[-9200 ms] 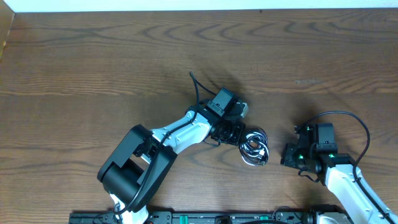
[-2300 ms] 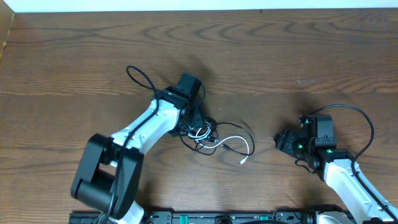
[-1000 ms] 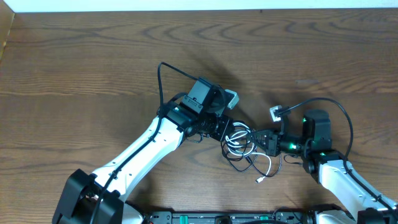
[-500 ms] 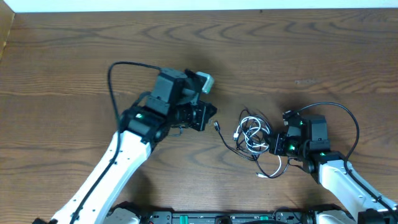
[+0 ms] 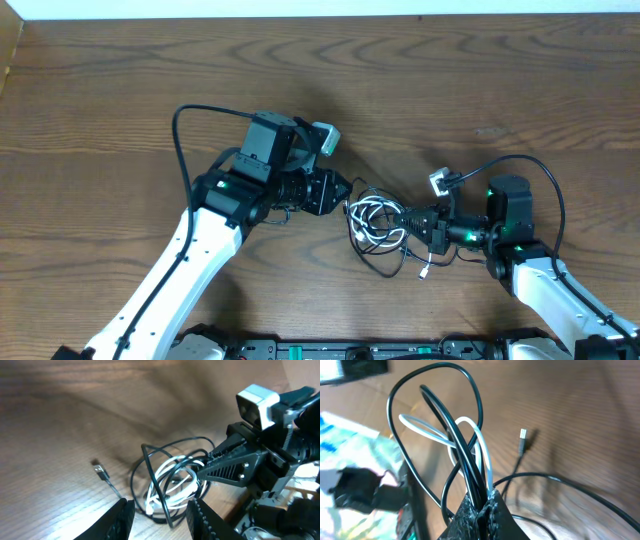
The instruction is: Untangle cables
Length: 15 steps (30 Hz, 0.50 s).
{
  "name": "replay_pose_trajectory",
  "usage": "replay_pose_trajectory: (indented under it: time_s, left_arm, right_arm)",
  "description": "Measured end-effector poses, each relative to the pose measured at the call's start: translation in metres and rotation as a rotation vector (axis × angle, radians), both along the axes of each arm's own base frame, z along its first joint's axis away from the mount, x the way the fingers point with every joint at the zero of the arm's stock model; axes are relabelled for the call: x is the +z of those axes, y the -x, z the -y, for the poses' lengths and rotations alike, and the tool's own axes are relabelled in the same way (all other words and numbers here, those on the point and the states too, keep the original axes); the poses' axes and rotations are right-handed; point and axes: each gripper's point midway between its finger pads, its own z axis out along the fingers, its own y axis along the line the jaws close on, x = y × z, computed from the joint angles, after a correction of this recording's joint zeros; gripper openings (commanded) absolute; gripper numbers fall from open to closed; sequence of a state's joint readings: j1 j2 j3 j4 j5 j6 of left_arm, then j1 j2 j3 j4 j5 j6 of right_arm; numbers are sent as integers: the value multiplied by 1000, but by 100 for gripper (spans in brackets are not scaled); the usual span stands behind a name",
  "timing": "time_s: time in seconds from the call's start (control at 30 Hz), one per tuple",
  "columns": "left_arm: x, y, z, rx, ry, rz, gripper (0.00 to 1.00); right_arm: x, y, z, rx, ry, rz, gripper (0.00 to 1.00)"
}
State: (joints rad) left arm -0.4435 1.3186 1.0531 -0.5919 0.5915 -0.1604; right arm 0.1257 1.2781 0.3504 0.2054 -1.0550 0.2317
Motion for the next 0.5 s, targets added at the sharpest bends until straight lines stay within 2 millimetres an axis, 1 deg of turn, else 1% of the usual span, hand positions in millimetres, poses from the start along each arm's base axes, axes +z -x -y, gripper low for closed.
replay_pose_trajectory:
  time_s: [0.1, 0.3, 0.37, 0.43, 0.47, 0.5]
  left_arm:
    - [-9, 3, 6, -22, -3, -31, 38]
    - [-31, 10, 22, -73, -28, -94, 37]
    - [-37, 13, 27, -90, -34, -110, 27]
    - [-43, 17, 31, -109, -41, -127, 12]
    - [-46, 19, 34, -118, -44, -136, 8]
    - [-48, 21, 36, -123, -47, -144, 8]
  right_arm:
    - [7, 5, -4, 42, -33, 20, 1]
    - [10, 9, -5, 67, -52, 25, 1]
    - [10, 9, -6, 69, -53, 25, 1]
    - [11, 9, -6, 72, -55, 25, 1]
    - [11, 10, -6, 73, -57, 24, 1]
    - [11, 10, -6, 74, -57, 24, 1]
